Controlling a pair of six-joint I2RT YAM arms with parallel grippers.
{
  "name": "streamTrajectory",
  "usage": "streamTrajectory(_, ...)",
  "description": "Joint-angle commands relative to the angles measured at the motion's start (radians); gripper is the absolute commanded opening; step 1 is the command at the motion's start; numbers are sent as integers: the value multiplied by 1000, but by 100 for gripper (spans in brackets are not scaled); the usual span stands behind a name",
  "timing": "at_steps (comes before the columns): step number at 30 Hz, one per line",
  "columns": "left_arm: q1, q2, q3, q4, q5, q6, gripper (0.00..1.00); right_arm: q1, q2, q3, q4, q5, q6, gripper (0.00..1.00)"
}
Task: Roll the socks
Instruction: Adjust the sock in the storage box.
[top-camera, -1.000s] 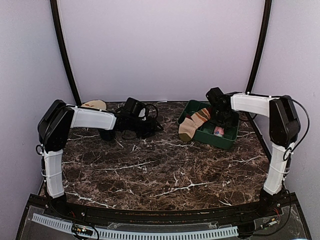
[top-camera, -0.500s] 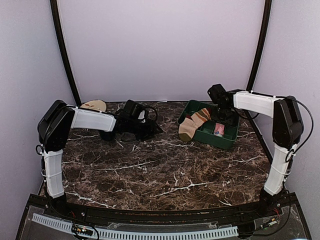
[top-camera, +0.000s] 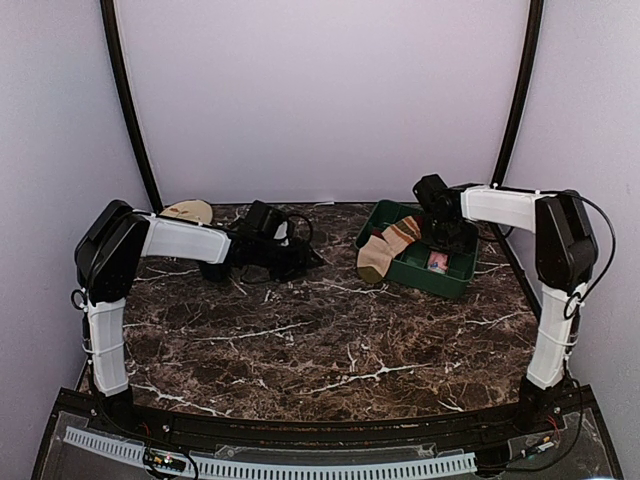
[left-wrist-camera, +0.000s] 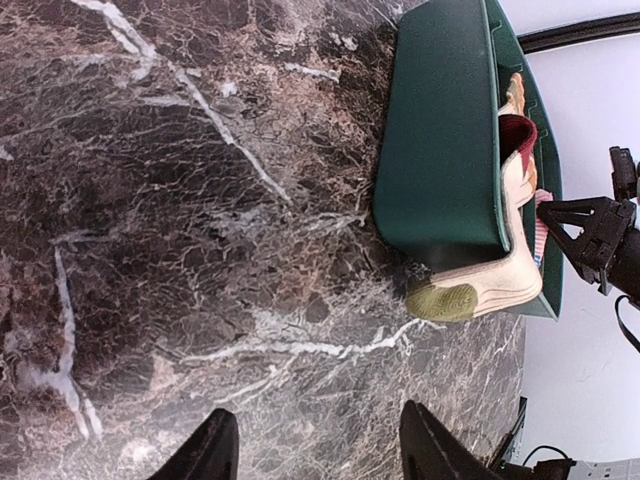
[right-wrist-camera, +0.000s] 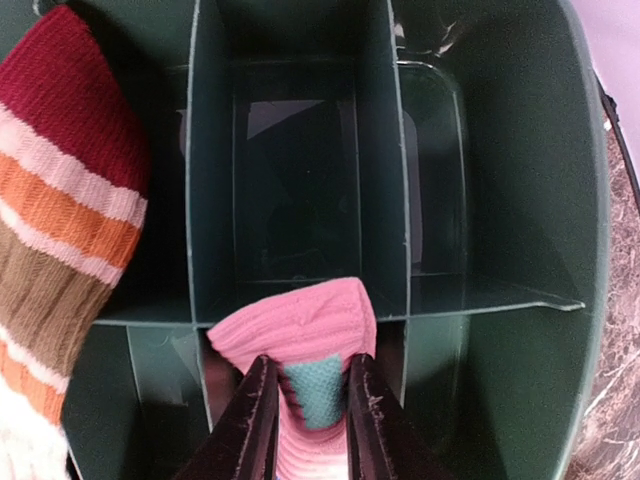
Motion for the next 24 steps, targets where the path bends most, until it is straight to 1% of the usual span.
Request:
streamTrajectory(1, 11, -48, -21, 24, 15, -1, 58, -16, 31, -9, 24, -26, 5, 22)
streamTrajectory(11, 15, -43, -36, 42, 30, -9, 58, -37, 77, -38, 20, -96, 23, 17)
streamTrajectory(18, 15, -38, -36, 53, 38, -16, 58, -56, 106, -41, -8, -141, 33, 17)
streamTrajectory(21, 15, -38, -39, 53, 38, -18, 58, -57, 119, -37, -20, -157, 33, 18)
streamTrajectory(24, 15, -42, -42, 53, 38, -20, 58, -57, 114, -29, -26, -151, 30, 24)
